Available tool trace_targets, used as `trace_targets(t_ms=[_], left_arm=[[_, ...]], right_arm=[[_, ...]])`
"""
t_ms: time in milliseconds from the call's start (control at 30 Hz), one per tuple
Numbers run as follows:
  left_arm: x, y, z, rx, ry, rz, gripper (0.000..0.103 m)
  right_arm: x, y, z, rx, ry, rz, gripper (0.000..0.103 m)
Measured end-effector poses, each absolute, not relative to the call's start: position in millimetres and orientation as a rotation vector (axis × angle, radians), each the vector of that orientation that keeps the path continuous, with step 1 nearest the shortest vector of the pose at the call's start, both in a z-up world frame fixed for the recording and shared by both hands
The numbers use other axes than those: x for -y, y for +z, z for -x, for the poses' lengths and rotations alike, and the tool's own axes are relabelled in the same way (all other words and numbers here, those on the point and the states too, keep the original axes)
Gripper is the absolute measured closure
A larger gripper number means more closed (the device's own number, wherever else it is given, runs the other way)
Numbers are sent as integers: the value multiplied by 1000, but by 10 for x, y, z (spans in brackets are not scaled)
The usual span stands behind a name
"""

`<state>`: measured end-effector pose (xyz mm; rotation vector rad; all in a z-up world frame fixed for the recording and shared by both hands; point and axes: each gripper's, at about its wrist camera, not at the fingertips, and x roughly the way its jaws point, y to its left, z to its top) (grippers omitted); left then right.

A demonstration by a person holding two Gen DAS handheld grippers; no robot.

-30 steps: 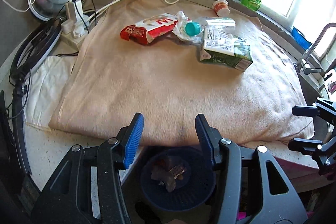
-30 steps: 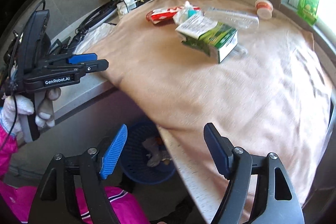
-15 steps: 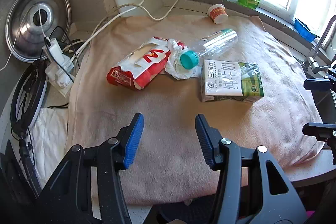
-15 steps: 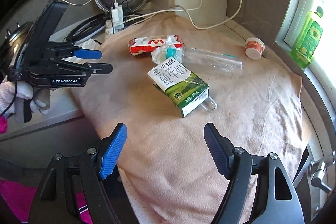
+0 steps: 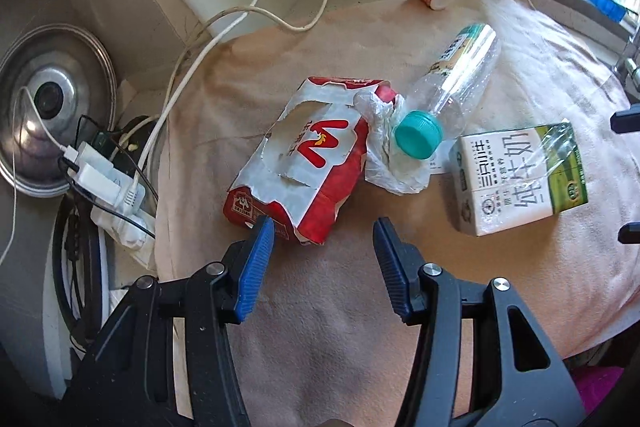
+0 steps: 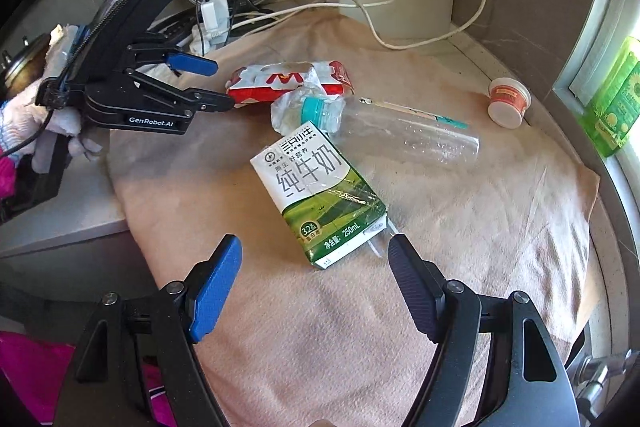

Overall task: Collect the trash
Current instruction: 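Grasp the red snack wrapper with left tool while right tool grasps milk carton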

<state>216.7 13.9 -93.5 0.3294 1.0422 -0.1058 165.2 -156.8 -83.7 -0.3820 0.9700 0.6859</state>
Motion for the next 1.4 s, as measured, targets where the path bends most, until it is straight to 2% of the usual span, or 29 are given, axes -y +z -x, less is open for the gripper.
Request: trace_targets(t_ms=[267,733,967,1200,1333,1400], left_arm=[[15,-1186,-2410,-1093,-122,-475,48],[-39,-1307,-2742,-1121,-123,-452,48],[-158,-1177,-2834,-1101,-106,-431,59],[-280,-1130,-2978,-1110,-97,-395,60],[-246,-1183,-3026,-1117,-97,-422,69],[-250,-1163,-3036,-1107,-95,-411,76]], right_arm=[[1358,-982,-1790,-982,704,495,28],[945,-1236,-1948,-944,694,727,28],[869,-1289,-2130,-972,671,719,28],[912,-1360,-2274,-1023,689,653,28],[915,-1348,-2302,-1029,707,620,30],[918,-1337,-2298,-1030,716,610,33]])
